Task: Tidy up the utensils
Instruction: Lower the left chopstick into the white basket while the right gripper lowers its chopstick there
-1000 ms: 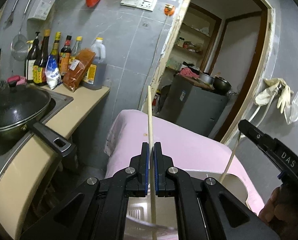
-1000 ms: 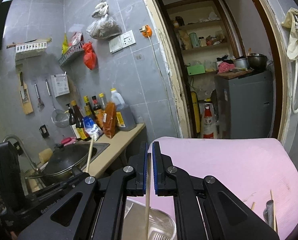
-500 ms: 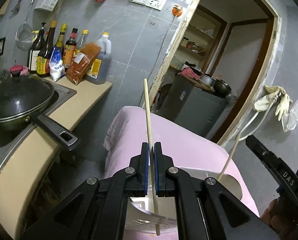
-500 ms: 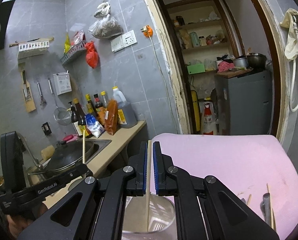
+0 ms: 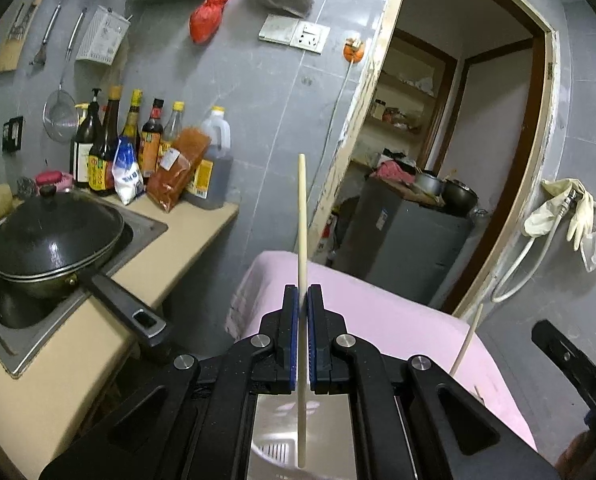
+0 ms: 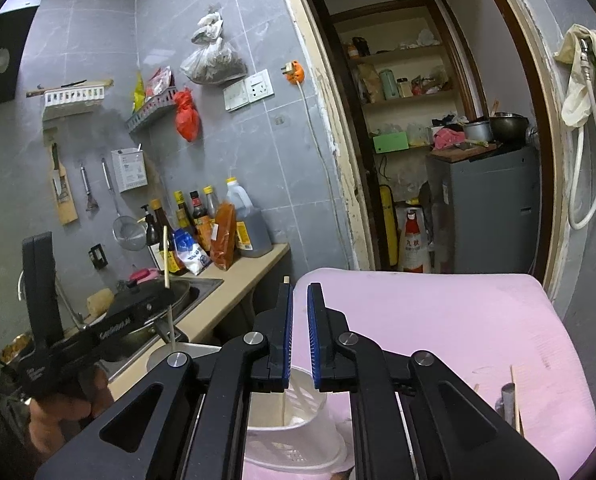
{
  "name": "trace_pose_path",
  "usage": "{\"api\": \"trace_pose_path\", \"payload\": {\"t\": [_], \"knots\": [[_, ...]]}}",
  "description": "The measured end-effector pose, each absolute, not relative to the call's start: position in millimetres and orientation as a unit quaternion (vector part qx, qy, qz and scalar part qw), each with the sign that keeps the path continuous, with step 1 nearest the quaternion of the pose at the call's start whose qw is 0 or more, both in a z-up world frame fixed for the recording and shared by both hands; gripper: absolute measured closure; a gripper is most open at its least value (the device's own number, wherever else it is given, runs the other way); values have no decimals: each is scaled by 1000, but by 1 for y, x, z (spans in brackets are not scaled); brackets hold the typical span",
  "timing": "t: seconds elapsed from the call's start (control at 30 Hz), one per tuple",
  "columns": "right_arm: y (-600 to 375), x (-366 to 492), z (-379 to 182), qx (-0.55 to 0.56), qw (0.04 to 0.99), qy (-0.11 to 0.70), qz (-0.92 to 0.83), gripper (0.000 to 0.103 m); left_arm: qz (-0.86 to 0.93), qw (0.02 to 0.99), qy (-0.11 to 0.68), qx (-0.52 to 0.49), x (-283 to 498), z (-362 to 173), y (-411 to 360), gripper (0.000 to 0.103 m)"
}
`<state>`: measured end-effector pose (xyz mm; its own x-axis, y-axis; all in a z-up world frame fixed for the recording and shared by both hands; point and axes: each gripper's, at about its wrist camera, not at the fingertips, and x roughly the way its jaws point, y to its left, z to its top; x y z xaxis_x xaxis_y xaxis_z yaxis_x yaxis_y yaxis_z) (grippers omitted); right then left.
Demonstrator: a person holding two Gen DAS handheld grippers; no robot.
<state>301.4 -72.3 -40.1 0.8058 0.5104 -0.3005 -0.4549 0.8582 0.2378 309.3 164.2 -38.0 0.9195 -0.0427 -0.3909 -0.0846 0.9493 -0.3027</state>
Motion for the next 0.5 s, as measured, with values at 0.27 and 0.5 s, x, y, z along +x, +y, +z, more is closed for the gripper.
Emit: {"api": "trace_pose_path", "payload": {"t": [0.27,0.5], "knots": [[-81,290,-45,77,945,195,249,92,21,967,210,-141,304,-53,152,101],[-101,275,-43,76,947,203,238,77,3,958,253,-132,293,-59,138,100]]}}
